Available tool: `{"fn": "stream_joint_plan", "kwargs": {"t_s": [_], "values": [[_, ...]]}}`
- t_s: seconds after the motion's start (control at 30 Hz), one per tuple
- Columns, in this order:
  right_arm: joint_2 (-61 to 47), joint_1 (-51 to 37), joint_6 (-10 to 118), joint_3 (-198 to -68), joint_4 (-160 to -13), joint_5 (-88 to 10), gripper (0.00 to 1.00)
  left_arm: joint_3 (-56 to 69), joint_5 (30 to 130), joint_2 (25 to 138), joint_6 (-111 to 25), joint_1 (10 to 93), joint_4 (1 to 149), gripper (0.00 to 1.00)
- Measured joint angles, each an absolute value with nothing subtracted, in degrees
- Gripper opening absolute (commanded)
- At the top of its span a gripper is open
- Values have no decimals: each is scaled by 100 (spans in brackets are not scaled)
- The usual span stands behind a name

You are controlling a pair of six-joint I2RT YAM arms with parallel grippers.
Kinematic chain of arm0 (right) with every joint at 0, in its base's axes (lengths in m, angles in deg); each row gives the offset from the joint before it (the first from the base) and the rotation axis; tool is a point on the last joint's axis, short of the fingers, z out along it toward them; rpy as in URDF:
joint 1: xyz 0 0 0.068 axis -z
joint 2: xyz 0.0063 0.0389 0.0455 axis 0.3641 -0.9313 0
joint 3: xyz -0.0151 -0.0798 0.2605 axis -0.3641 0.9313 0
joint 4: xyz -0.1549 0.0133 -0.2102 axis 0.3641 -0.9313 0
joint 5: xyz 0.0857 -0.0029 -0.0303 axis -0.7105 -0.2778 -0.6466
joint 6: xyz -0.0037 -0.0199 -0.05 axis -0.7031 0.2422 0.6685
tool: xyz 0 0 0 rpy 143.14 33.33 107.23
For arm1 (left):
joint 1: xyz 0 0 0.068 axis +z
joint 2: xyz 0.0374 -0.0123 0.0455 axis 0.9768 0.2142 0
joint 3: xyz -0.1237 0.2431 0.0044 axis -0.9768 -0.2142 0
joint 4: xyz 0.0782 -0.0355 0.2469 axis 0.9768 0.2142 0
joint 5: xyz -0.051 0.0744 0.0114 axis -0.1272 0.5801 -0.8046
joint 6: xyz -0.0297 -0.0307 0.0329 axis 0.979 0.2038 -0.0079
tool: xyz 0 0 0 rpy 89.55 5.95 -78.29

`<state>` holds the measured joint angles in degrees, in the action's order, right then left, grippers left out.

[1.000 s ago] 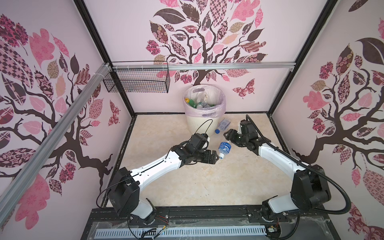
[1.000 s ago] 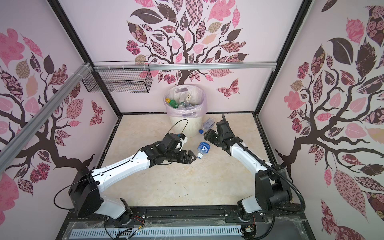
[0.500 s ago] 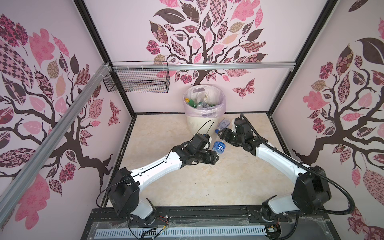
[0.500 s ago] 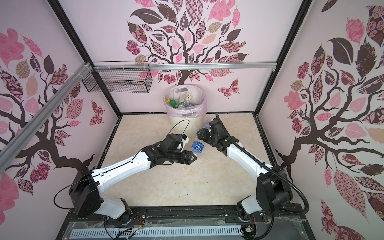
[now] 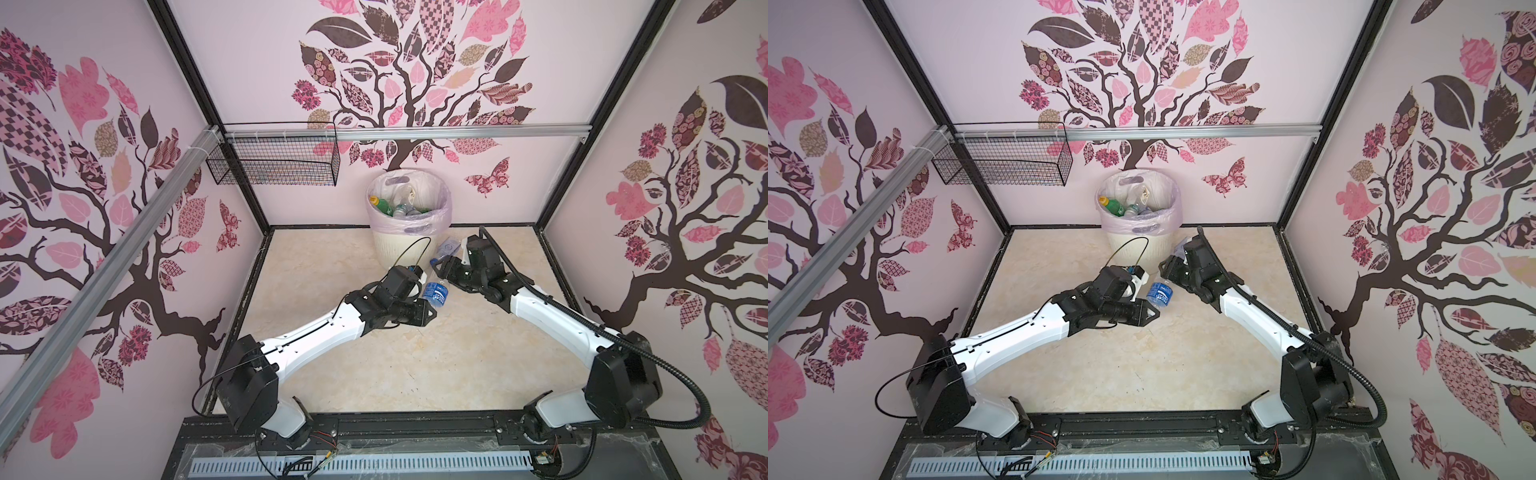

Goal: Throw the plastic bottles in the bin
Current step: 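Close left gripper on the POCARI SWEAT bottle's cap while right gripper releases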

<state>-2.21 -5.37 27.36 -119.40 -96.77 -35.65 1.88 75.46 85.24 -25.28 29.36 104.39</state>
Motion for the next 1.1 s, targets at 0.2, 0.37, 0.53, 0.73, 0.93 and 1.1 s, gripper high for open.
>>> {"fn": "stream_joint_plan", "kwargs": {"t_s": [0.2, 0.37, 0.53, 0.73, 0.93, 1.1], "values": [[-221, -537, 2753, -11947, -9695, -3562, 76, 188, 7561, 8524, -2539, 2936, 10450, 13], [-212, -539, 2900, -12104, -9911, -3521, 88, 190, 7756, 8517, -2557, 2945, 10638, 12], [-86, -541, 3101, -12425, -10108, -3414, 100, 347, 7963, 8476, -2745, 2945, 11081, 11], [255, -548, 3356, -12766, -10355, -3232, 100, 970, 8289, 8284, -3099, 3052, 11696, 10], [349, -548, 3759, -13378, -10670, -3057, 100, 1659, 8628, 8168, -3435, 3351, 12260, 11], [478, -548, 4001, -13660, -10864, -2950, 100, 2588, 8886, 8192, -3748, 3624, 12594, 11]]}}
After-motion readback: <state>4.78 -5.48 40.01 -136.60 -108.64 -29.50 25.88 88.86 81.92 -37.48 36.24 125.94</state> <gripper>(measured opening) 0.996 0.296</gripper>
